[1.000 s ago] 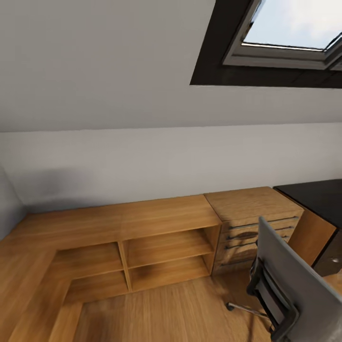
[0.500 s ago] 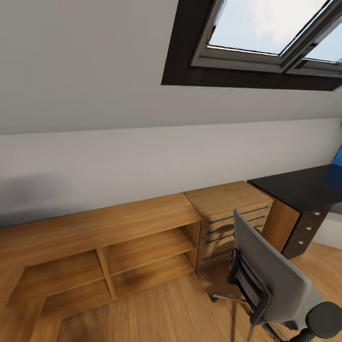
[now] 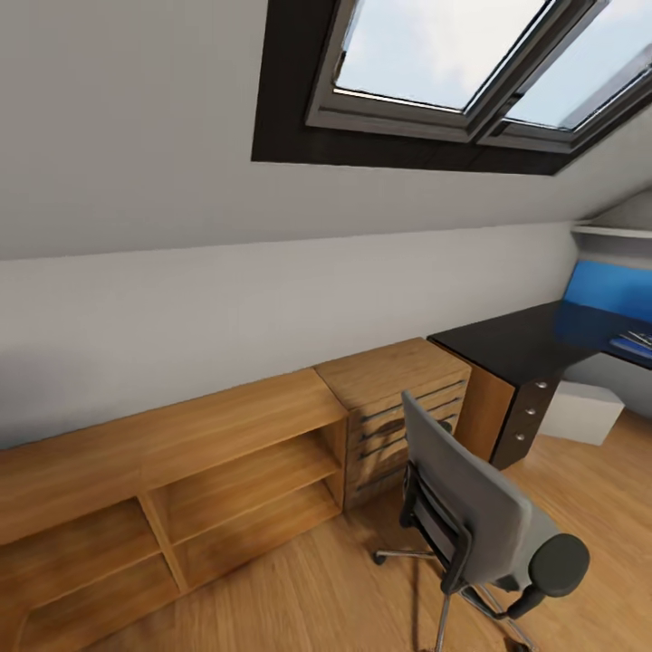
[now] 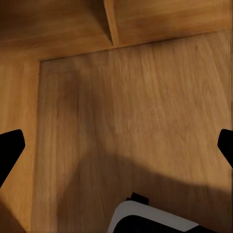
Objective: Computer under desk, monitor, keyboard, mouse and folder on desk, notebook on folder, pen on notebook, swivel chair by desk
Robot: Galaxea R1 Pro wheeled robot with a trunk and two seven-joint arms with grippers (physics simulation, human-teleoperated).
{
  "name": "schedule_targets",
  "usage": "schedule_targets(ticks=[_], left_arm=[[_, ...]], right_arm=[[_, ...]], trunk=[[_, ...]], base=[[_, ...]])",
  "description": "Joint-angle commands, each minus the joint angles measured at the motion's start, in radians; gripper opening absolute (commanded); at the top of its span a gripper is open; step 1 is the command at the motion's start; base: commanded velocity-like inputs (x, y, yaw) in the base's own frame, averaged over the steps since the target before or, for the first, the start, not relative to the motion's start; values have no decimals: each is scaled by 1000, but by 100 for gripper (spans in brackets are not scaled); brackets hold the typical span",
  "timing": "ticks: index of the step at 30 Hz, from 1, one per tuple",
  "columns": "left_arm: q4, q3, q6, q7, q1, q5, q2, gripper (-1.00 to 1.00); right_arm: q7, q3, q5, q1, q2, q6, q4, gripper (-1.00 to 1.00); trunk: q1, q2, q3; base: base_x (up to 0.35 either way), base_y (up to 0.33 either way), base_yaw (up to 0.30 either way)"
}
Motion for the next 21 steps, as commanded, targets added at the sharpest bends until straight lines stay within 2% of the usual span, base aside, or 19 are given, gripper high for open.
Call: schedule_targets(ticks=[1, 6, 14, 21], left_arm=[[-2, -9, -1, 8, 0, 5, 1, 100], [-2, -9, -1, 8, 0, 5, 1, 100], [-2, -9, -1, 8, 0, 4, 1, 100], [-2, -9, -1, 8, 0, 4, 1, 100]], right_arm=[[-2, 9, -10, -1, 0, -3, 1, 100], [-2, 9, -10, -1, -2, -3, 1, 100], [-2, 9, -10, -1, -2, -4, 1, 100], [-2, 8, -10, -1, -2, -5, 1, 100]], trunk=[[1, -2, -2], [1, -2, -2], [1, -2, -2], [1, -2, -2]], base=[[0, 0, -297], [114, 22, -297], [312, 36, -297], [313, 164, -297]])
